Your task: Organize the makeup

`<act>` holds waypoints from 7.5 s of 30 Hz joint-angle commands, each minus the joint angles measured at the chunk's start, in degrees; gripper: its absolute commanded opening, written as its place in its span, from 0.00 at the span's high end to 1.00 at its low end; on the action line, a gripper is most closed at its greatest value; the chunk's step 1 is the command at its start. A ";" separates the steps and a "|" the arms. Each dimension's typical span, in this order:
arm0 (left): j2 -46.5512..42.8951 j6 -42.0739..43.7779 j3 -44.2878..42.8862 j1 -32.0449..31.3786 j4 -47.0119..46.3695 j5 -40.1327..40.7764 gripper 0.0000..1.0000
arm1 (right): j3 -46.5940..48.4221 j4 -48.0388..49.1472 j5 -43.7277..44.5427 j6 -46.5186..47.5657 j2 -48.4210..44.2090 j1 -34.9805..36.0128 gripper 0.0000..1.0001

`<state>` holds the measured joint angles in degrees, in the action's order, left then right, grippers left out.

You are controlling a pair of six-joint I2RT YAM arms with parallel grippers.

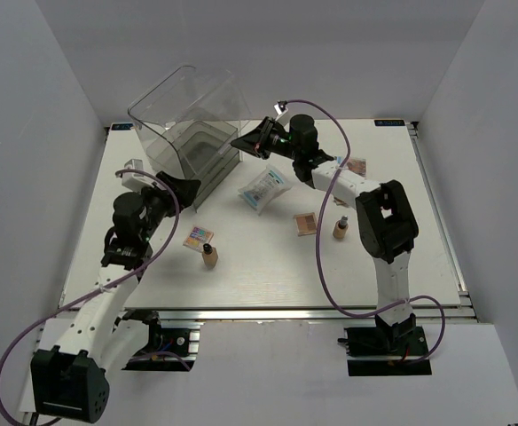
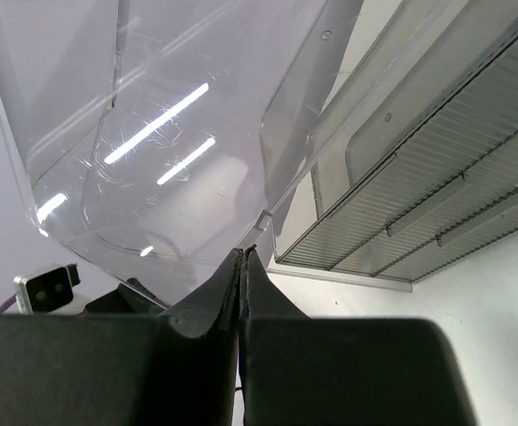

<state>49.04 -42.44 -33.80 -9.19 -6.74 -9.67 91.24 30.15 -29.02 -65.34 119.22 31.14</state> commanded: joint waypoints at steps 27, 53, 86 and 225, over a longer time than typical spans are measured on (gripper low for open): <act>20.84 -2.30 -14.27 -0.39 -18.31 -8.70 0.92 | 0.61 0.18 -1.57 6.00 -6.45 -0.02 0.66; 18.38 -7.66 -17.70 -0.39 -20.24 -4.83 0.94 | 0.25 -44.65 24.54 25.88 1.89 -2.66 0.27; 16.79 -11.35 -19.90 -0.39 -23.75 -4.83 0.94 | 19.65 -19.28 5.63 10.16 4.25 2.70 0.85; 1.68 -5.91 -9.70 -1.88 20.46 8.00 0.49 | 3.92 -10.39 -13.00 18.38 5.30 -0.38 0.37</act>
<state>53.52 -49.30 -43.66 -10.81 18.46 -1.56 88.97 15.00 -37.43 -32.56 119.39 28.27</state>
